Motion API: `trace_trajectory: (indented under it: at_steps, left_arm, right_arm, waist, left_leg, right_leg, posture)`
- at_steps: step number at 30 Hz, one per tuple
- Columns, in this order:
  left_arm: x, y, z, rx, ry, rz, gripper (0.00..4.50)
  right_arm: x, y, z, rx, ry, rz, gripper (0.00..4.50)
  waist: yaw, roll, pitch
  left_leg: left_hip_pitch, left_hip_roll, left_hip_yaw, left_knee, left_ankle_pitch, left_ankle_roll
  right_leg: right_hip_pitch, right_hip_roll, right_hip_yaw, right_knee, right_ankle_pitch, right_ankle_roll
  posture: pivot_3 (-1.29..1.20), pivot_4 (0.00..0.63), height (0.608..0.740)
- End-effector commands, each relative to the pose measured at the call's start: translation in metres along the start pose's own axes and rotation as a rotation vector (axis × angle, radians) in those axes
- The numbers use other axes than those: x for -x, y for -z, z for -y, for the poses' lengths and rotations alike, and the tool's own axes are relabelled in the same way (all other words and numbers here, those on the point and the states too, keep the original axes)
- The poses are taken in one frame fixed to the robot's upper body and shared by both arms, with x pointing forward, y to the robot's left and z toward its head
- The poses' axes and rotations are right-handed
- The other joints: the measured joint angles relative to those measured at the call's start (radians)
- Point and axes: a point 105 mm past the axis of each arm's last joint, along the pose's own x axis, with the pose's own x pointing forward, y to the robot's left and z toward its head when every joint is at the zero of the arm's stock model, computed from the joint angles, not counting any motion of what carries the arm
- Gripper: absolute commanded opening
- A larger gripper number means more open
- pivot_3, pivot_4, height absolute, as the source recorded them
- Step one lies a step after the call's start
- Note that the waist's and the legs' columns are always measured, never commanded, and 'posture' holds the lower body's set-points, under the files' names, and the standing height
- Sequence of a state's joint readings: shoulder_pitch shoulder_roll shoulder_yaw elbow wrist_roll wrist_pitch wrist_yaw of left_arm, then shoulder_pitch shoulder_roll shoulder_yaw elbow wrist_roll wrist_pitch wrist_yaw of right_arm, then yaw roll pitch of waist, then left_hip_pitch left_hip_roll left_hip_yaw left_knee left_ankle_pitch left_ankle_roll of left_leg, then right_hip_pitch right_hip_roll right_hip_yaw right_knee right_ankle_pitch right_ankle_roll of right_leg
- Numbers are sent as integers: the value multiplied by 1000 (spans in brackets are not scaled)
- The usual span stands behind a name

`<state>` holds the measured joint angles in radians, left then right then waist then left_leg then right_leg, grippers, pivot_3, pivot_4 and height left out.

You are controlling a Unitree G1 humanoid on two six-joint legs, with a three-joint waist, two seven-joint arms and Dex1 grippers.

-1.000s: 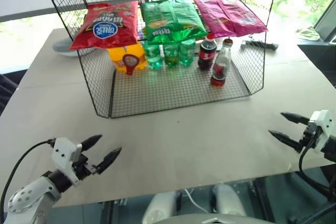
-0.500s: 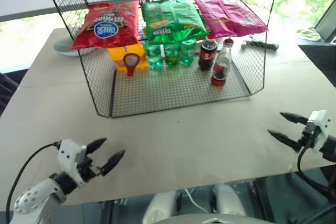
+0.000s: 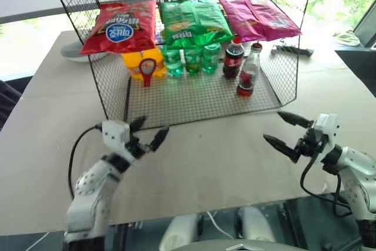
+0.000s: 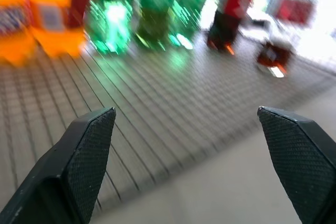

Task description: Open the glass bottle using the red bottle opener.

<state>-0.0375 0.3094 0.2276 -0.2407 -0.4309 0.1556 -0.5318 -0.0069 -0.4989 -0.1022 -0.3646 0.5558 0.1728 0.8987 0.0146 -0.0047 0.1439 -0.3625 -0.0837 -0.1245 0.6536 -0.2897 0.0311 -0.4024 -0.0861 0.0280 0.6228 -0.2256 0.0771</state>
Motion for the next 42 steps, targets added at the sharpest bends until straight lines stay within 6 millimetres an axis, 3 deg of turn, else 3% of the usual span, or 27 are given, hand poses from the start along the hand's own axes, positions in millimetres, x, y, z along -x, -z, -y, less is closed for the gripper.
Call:
trace_trajectory:
  at_steps: [1,12,21,28,30,31,33,42]
  left_arm:
    - [-11,-19,-14,-58,-86,94,4500]
    - [-35,-46,-37,-140,-165,201,4500]
    - [-60,-44,-42,-122,-132,206,4500]
    - [-58,-38,-38,-95,-100,200,1551]
    - [-57,-38,-39,-97,-101,200,945]
    - [-56,-38,-40,-98,-102,199,346]
    - [-55,-39,-41,-100,-103,198,45]
    - [-48,-51,-32,-18,-37,237,45]
  right_arm:
    - [-15,-27,-9,30,-9,84,4452]
    - [-35,-40,-25,9,-20,155,4452]
    - [-36,-39,-20,34,0,159,4452]
    - [-35,-42,-21,47,6,169,4500]
    - [-36,-44,-21,49,2,175,4500]
    - [-37,-45,-22,50,-2,178,4500]
    - [-38,-46,-22,50,-9,181,4500]
    - [-42,-42,-23,46,-34,175,4500]
  waist:
    - [-3,0,0]
    - [0,-1,0]
    - [-3,-2,0]
    - [-3,-2,0]
    - [-3,-2,0]
    - [-3,-2,0]
    - [-3,-2,0]
    - [-3,-2,0]
  left_leg:
    - [0,0,1,0,0,0]
    - [-2,-1,1,0,0,0]
    - [-3,-1,1,1,1,0]
    - [-3,-1,1,1,1,0]
    - [-3,-1,1,1,1,0]
    - [-3,-1,1,1,1,0]
    - [-3,-1,1,1,1,0]
    - [-3,-1,1,1,1,0]
  right_leg:
    - [0,1,1,0,0,0]
    - [-4,3,1,1,0,0]
    - [-5,4,1,2,0,0]
    - [-5,4,1,2,0,0]
    - [-5,4,1,2,0,0]
    - [-5,4,1,2,0,0]
    - [-5,4,1,2,0,0]
    - [-5,4,1,2,0,0]
  posture:
    - [0,150,740]
    - [0,150,740]
    - [0,150,740]
    - [0,150,740]
    - [0,150,740]
    - [0,150,740]
    - [0,150,740]
    - [0,150,740]
